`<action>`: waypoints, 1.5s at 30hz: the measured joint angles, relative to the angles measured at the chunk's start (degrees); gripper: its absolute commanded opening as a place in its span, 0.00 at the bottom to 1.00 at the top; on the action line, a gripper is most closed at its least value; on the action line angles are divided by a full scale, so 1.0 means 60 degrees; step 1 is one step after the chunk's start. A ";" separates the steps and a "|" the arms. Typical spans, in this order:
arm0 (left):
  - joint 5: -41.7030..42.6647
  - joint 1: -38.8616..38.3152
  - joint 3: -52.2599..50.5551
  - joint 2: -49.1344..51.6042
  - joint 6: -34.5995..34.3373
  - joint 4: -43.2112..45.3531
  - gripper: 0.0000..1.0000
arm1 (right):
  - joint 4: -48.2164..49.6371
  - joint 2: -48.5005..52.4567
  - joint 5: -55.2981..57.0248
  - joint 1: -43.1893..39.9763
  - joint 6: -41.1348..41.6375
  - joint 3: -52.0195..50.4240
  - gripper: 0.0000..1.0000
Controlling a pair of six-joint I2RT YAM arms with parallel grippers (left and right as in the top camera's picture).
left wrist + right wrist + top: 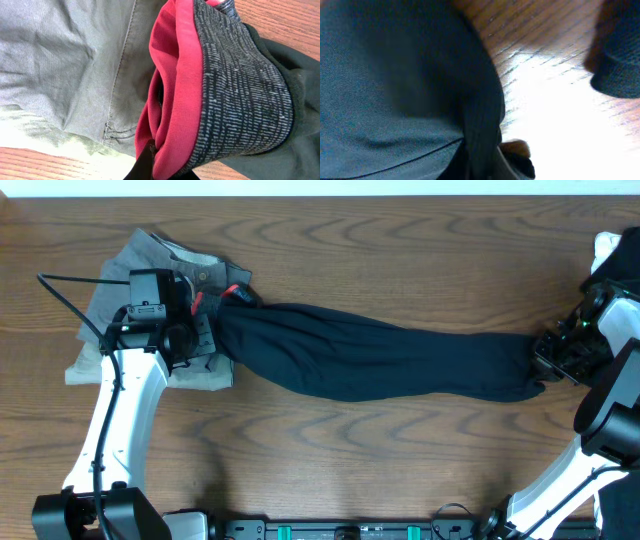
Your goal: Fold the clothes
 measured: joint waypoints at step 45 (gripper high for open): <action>0.0219 -0.0004 0.0000 0.0000 0.0000 0.0022 0.67 | 0.0310 -0.0463 0.0466 -0.1319 -0.1009 0.2455 0.78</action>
